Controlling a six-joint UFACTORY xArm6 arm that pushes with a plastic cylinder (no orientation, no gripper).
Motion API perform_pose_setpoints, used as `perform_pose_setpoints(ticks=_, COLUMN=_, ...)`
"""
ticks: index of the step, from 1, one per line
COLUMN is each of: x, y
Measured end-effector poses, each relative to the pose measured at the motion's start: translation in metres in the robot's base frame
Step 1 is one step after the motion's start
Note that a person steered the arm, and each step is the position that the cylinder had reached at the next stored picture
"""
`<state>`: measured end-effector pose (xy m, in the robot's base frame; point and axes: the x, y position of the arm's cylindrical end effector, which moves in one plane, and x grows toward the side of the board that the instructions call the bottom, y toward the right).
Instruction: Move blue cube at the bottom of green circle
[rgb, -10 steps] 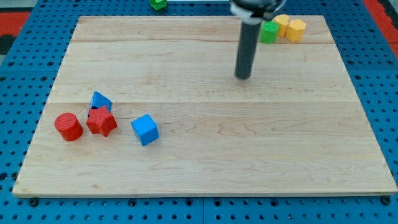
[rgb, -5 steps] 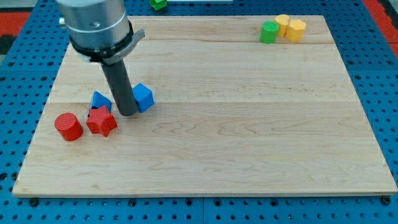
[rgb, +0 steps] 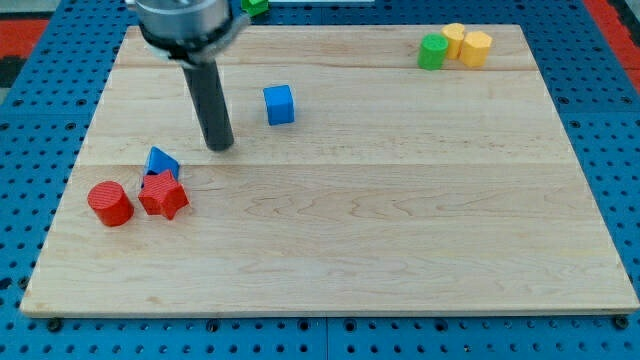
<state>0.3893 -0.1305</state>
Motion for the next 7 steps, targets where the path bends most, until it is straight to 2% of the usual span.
perform_pose_setpoints(ticks=1, x=-0.033, y=0.031)
perform_pose_setpoints(ticks=2, x=-0.050, y=0.140)
perform_pose_setpoints(ticks=3, x=-0.051, y=0.211)
perform_pose_setpoints(ticks=4, x=-0.027, y=0.234)
perform_pose_setpoints(ticks=6, x=-0.079, y=0.280)
perform_pose_setpoints(ticks=7, x=0.001, y=0.256)
